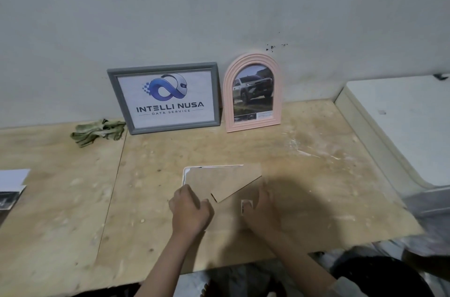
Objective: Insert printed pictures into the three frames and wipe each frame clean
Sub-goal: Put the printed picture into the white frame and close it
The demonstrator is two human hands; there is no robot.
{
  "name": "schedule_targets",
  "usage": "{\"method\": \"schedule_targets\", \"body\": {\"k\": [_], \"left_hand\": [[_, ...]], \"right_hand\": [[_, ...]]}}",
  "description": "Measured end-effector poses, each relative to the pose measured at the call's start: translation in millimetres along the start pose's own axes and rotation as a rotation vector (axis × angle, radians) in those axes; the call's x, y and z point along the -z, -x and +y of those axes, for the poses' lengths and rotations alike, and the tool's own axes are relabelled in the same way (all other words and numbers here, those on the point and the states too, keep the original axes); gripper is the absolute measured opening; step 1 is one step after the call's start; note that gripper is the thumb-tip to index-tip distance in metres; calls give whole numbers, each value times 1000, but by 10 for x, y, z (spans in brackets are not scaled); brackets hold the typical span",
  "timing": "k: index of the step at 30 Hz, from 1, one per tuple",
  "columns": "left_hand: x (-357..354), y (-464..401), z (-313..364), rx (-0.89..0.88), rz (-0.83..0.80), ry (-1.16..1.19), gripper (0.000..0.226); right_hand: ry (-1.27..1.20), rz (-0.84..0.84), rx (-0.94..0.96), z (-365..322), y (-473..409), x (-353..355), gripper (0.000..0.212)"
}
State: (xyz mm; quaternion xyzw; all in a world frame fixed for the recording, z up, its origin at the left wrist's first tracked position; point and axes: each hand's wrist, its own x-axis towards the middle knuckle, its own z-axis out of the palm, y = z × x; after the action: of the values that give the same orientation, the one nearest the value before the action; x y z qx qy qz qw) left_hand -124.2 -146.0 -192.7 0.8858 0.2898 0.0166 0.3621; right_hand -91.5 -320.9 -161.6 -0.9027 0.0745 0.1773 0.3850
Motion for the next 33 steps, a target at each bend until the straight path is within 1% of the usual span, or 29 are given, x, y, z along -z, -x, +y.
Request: {"method": "schedule_targets", "body": {"k": [1,4,5,9,13,15,17,19,21,23,26,27,29,31,33], "left_hand": [[10,-8,-13,-1,-3,-12,32],[49,-27,-33,4,-13,-28,36],[63,-18,-27,7,-25,-20,35],[121,43,-49,-47,-78,-40,34],[147,13,-159,-79,-143,-114,47],[184,-12,-187,-93,-150,-82,40],[227,-29,-184,-126,-151,-84,35],[265,-44,-157,-141,-167,-143,35],[307,-85,-118,-115,-205,-216,45],[360,-155,-96,-93,-272,-248,64],[439,-282,-114,-136,-420,-390,107],[453,-310,-122,-158,-450,-452,117],[463,-338,-126,-191,-463,-537,124],[455,-346,-125,-218,-449,-592,124],[446,-355,-127,-262,-432,-663,123]], "right_hand": [[12,-1,-7,6,-13,-22,63],[67,7,26,8,-53,-86,37],[89,7,37,10,-70,-101,33],[160,-14,75,58,-105,-142,37],[272,-101,176,131,-132,-71,40],[314,-155,200,149,-163,-5,41],[430,-183,236,165,-197,54,48],[608,-200,301,139,-203,135,53],[724,-225,344,88,-206,231,48],[766,-245,353,51,-230,318,47],[777,-299,355,55,-321,356,65],[776,-317,346,55,-345,348,70],[787,-310,349,61,-390,314,73],[796,-301,363,80,-431,277,72],[827,-301,379,94,-475,254,75]]}}
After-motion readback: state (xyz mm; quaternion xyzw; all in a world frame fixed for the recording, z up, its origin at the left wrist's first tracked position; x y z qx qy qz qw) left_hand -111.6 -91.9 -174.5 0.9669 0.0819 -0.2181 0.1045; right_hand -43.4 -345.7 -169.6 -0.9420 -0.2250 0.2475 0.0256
